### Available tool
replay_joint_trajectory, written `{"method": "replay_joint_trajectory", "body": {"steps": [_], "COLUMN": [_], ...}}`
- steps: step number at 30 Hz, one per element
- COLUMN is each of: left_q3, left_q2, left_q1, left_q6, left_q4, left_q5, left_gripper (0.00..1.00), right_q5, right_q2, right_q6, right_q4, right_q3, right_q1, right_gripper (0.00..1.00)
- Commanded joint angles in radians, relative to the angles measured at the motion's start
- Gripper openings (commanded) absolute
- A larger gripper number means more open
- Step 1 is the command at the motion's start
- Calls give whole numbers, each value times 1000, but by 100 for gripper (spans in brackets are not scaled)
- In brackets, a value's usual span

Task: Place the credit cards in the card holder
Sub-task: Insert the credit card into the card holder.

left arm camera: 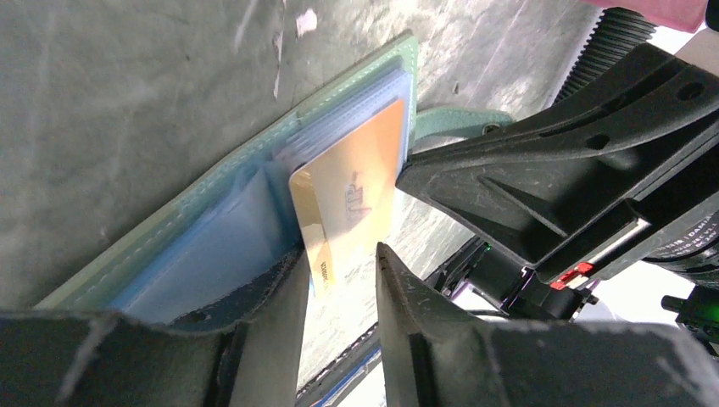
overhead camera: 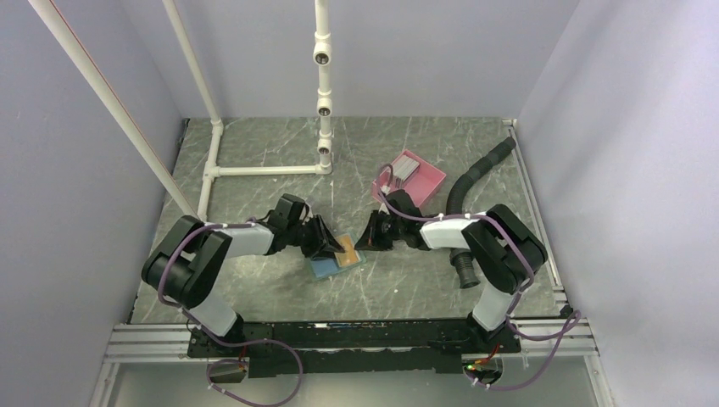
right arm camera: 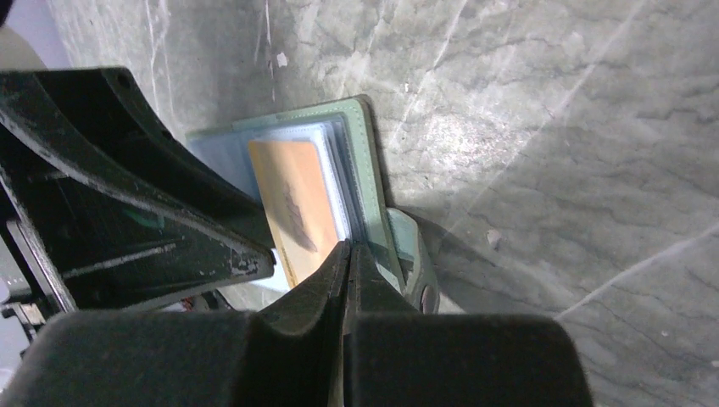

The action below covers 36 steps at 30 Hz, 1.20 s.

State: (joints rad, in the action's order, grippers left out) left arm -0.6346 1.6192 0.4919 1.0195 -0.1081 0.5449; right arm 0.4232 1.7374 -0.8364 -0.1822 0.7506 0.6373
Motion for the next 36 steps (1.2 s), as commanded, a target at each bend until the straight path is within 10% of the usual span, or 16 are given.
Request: {"method": "replay_joint_trajectory", "body": {"steps": [1,12,18,28,36], "left_q3": [3,-2,30,-30,-93], "left_q2": [-38,-56,-45,-18,-148], "left_q1": [58,60,61,142,77], "left_q6": [90,68,66,98,-110], "left_q4": [-160,-91,-124,-124,255], "left_q5": [7,-30,9,-3,-107], "left_gripper": [39,45,49,49,63], "right_q5": [12,8,57,117,-49], "right_q2": [1,-92,-161,-80,-215], "right_q6": [-97,-56,56,-15,191], "right_q4": [-37,15,24,-93,287], "right_q3": [-44,-70,-102,-99,3], "right_q1": [58,58,38,61,30], "right_gripper": [0,0,22,6,41]}}
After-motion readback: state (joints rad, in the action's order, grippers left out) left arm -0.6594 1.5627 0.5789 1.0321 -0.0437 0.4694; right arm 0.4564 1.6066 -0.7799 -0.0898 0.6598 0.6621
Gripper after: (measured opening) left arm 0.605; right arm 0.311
